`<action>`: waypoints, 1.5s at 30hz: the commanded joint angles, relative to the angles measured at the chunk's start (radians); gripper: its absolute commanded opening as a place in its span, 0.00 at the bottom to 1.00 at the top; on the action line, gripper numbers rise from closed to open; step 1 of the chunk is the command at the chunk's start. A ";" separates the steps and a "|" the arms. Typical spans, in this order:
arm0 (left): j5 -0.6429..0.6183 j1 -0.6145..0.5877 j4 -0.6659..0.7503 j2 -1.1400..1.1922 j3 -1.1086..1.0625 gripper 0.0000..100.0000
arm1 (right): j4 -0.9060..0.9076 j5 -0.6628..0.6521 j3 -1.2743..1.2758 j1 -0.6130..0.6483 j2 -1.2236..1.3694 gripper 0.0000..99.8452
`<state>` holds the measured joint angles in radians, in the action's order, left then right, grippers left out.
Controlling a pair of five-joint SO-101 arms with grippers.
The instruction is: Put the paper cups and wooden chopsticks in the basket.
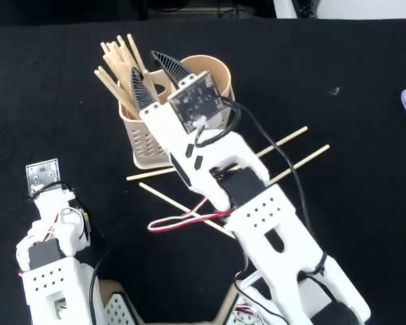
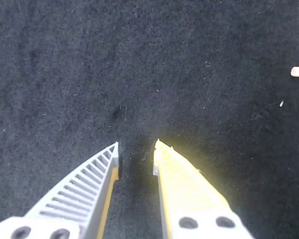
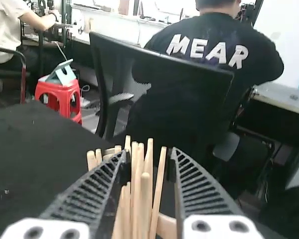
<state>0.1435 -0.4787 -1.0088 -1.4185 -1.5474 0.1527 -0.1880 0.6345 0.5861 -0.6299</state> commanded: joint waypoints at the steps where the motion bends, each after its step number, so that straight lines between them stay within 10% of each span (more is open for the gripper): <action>1: -0.009 -0.007 0.018 -0.011 0.007 0.13 | 0.058 0.003 -0.124 -0.020 -0.021 0.11; 10: -0.009 -0.007 0.018 -0.011 0.007 0.13 | 0.628 0.002 -0.217 -0.078 -0.420 0.11; 16: -0.009 -0.007 0.018 -0.011 0.007 0.13 | 0.964 -0.015 -0.062 -0.413 -0.558 0.11; 26: -0.009 -0.007 0.020 -0.011 0.007 0.13 | 0.624 -0.175 0.403 -0.684 -0.338 0.11; 39: -0.009 -0.007 0.018 -0.011 0.007 0.13 | 0.430 0.439 0.237 -0.678 0.180 0.11; 45: -0.009 -0.007 0.017 -0.011 0.007 0.13 | 0.430 0.519 0.114 -0.678 0.479 0.11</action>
<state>0.1435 -0.4787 -1.0088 -1.4185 -1.5474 0.5992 0.3061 0.8416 -0.0844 -0.2509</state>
